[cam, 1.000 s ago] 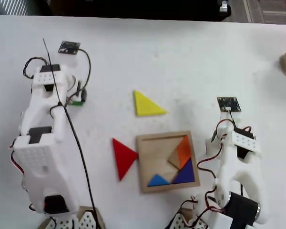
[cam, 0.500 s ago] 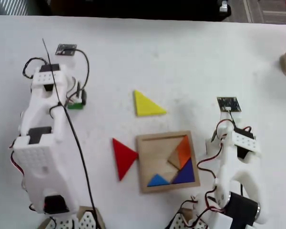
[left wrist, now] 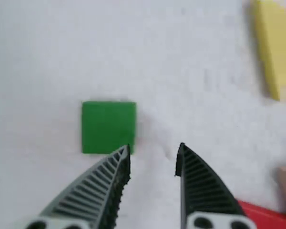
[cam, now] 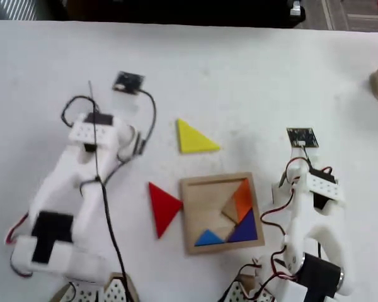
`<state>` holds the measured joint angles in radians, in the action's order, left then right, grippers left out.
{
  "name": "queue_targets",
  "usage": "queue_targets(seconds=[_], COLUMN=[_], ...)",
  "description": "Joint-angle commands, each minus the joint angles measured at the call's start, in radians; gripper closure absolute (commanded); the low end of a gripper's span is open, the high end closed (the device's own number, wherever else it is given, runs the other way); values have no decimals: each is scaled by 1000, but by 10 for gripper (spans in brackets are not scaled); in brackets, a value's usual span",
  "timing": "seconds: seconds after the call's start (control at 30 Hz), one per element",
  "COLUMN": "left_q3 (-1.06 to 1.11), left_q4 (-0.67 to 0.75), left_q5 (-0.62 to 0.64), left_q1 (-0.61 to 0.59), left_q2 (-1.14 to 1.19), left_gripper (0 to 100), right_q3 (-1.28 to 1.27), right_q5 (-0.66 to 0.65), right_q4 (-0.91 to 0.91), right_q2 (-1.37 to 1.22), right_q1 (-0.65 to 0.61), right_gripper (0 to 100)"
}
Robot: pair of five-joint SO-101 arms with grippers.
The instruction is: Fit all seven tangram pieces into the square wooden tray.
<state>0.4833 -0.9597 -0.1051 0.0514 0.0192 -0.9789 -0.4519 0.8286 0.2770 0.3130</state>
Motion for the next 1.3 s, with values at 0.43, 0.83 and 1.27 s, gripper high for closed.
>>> queue_targets(seconds=[0.43,0.83,1.27], left_q3=[155,32,35], left_q4=[253,259,302], left_q5=[-210,-229,-322], left_q1=[-73,-117,-157], left_q2=[-174,38,73], left_gripper=[811,706,706], right_q3=[8,8,8], right_q5=[-9,-9,-9], right_q4=[-7,-5,-5], right_q2=[41,42,42], right_q1=[7,8,8], right_gripper=[981,981,981])
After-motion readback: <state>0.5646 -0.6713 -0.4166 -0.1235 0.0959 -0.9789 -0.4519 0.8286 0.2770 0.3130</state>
